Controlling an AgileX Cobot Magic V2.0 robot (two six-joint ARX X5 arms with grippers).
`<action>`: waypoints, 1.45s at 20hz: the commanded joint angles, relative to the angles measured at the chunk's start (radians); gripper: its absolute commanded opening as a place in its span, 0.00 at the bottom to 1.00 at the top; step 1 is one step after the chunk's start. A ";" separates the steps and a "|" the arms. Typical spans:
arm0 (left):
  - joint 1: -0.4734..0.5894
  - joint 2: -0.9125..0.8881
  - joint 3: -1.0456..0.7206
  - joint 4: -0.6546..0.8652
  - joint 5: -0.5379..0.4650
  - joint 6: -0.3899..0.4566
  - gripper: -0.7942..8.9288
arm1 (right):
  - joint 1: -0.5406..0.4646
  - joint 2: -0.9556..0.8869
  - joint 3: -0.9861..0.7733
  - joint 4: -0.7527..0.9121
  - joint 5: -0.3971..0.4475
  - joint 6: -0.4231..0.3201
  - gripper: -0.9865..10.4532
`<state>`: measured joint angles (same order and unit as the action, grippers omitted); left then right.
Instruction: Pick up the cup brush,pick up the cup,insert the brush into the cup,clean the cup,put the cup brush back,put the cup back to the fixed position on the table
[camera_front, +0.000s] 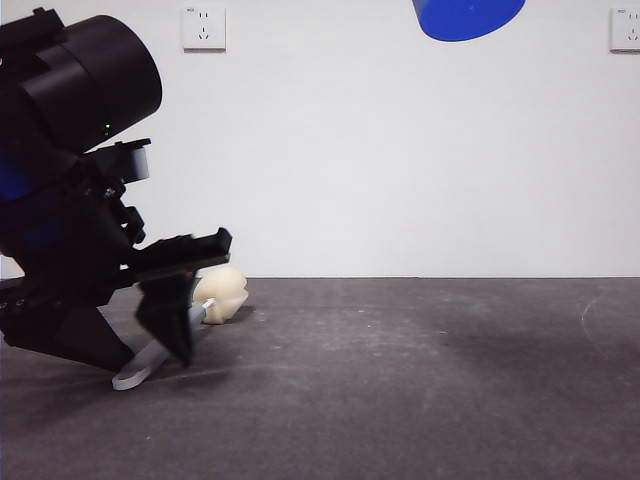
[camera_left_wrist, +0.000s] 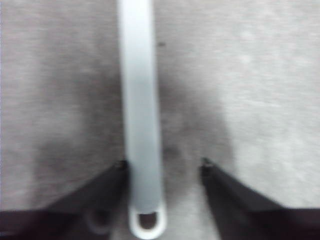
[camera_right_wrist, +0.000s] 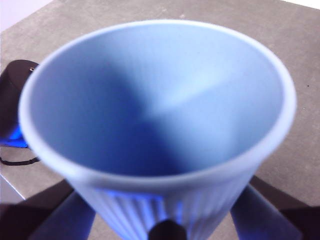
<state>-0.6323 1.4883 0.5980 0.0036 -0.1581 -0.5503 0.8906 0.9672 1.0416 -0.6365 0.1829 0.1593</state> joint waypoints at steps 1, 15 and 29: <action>-0.001 0.020 -0.021 -0.058 0.020 0.001 0.45 | 0.002 0.001 0.002 0.007 0.002 0.008 0.07; -0.022 -0.506 0.018 -0.353 0.037 0.108 0.45 | -0.086 0.252 -0.343 0.721 0.134 -0.094 0.07; -0.029 -0.776 0.024 -0.551 0.112 0.107 0.45 | -0.256 0.741 -0.349 1.185 0.026 -0.081 0.07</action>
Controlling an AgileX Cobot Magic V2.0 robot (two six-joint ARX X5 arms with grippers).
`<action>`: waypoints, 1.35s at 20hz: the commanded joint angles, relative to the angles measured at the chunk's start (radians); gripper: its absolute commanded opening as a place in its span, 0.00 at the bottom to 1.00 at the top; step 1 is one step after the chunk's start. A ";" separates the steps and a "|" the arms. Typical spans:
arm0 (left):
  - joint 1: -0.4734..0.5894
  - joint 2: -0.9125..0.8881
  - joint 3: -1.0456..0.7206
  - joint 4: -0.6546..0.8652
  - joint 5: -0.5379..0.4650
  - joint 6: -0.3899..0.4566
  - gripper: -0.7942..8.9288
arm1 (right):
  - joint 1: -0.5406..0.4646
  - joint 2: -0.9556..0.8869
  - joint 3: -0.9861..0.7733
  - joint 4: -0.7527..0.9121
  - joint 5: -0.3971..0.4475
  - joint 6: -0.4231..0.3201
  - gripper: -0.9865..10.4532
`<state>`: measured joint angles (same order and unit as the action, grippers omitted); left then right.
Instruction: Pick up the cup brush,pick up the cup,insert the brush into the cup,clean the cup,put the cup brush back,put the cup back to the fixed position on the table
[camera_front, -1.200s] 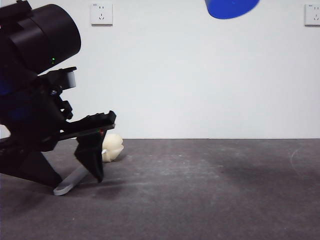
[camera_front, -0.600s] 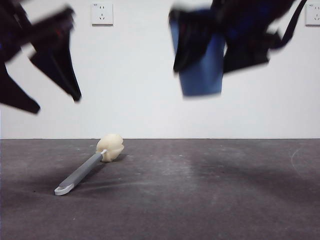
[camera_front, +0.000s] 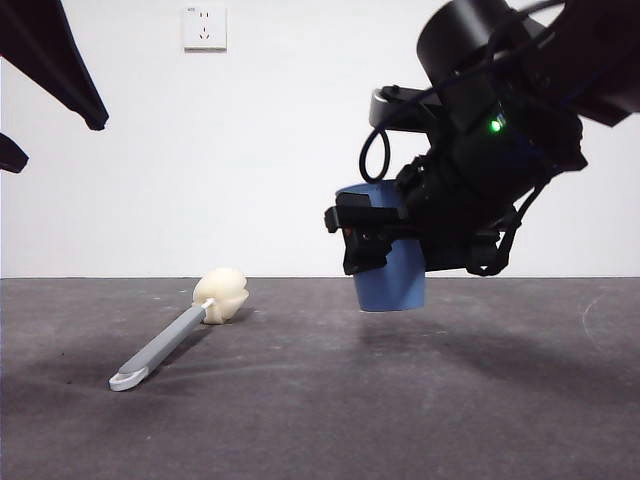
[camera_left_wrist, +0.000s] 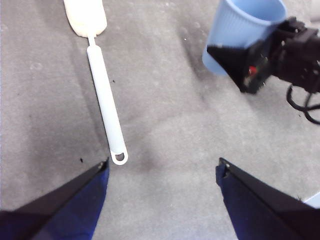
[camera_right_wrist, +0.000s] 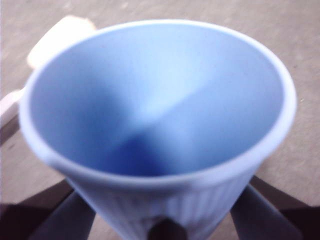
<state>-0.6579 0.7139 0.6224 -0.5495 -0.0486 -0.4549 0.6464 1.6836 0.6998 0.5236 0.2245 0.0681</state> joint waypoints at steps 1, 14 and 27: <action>-0.004 -0.002 0.000 0.002 0.002 0.012 0.45 | -0.024 0.039 -0.007 0.038 -0.021 0.010 0.07; -0.004 -0.002 0.000 0.002 0.002 0.011 0.45 | -0.080 0.130 -0.007 0.012 -0.122 0.010 0.07; -0.003 -0.002 0.000 -0.007 0.000 0.012 0.45 | -0.078 0.128 -0.007 -0.204 -0.121 0.014 0.48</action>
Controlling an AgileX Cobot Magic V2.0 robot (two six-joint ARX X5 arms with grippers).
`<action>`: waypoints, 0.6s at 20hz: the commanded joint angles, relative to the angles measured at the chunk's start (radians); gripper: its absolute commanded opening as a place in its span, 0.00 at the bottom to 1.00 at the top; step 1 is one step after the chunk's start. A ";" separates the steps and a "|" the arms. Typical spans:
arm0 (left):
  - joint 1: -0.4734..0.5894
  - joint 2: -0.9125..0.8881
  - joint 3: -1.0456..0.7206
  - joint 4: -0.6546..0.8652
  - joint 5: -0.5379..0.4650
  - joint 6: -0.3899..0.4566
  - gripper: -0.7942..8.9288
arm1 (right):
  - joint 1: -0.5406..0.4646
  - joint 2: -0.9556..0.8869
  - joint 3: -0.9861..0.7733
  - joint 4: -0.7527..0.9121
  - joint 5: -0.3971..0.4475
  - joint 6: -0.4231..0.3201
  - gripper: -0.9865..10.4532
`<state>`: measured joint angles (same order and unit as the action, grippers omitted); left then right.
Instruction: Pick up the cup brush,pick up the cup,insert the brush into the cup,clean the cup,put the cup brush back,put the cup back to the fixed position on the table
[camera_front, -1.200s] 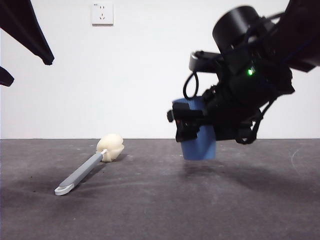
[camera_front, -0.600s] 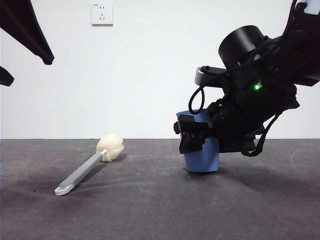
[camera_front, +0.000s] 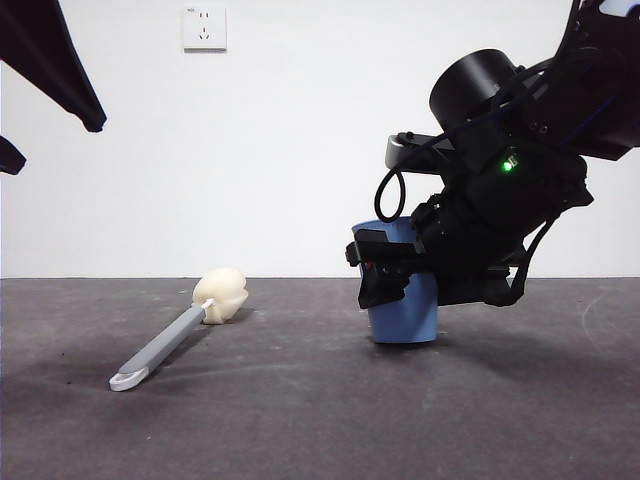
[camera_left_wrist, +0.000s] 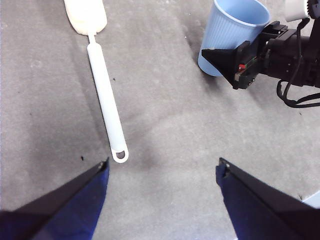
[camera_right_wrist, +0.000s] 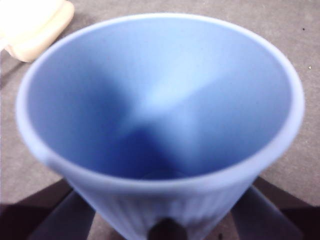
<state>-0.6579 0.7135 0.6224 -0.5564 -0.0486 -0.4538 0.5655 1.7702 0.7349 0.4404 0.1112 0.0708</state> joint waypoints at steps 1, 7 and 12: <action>-0.003 -0.002 0.000 0.000 0.001 0.010 0.45 | 0.003 0.042 -0.042 -0.135 -0.008 0.016 0.48; -0.003 -0.002 0.000 -0.017 0.000 0.011 0.45 | 0.006 0.010 -0.042 -0.177 -0.008 0.020 0.48; -0.003 -0.002 0.000 -0.016 -0.002 0.011 0.45 | 0.006 -0.122 -0.042 -0.331 -0.006 0.027 0.48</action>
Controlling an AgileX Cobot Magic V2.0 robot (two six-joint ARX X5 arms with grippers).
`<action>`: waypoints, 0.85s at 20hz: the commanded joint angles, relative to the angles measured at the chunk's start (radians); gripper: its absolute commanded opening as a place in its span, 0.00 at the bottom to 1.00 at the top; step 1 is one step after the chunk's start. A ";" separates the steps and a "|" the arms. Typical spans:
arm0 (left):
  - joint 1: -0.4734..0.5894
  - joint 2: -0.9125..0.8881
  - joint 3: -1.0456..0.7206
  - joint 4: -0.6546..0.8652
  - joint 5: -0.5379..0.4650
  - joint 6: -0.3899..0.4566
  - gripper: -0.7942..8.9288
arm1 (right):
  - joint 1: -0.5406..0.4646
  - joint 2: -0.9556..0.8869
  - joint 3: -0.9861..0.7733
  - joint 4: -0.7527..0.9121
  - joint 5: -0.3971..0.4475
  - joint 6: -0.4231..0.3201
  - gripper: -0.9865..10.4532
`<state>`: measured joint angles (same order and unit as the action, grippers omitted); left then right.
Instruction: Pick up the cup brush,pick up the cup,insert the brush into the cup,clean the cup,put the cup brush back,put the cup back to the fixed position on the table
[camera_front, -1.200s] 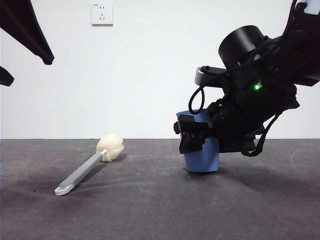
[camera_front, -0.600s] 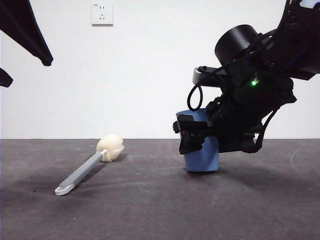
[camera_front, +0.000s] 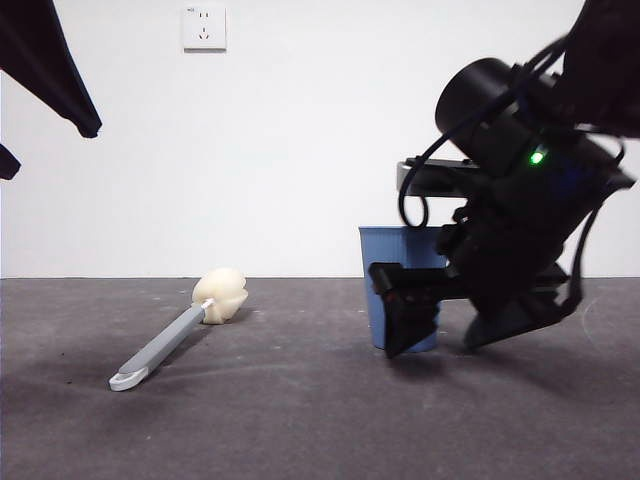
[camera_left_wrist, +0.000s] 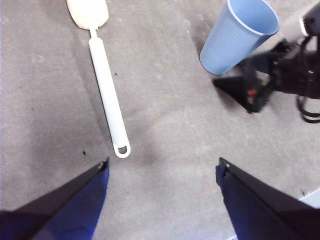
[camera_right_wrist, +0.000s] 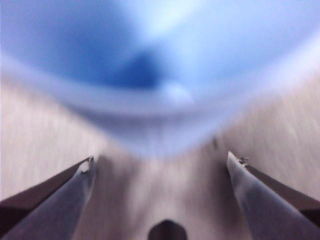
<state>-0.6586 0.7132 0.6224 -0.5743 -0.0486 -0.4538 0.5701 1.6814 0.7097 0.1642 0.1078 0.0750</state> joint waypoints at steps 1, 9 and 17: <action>-0.003 -0.001 0.000 0.001 -0.002 0.011 0.45 | 0.002 -0.068 -0.017 -0.104 -0.004 0.027 0.48; -0.003 -0.001 0.000 -0.003 0.045 0.029 0.44 | 0.006 -0.572 -0.016 -0.674 -0.248 0.067 0.48; -0.003 -0.001 0.002 -0.002 0.244 0.070 0.42 | 0.007 -0.972 0.056 -1.046 -0.372 0.094 0.47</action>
<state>-0.6586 0.7132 0.6224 -0.5755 0.1860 -0.3996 0.5758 0.7094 0.7647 -0.8814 -0.2623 0.1604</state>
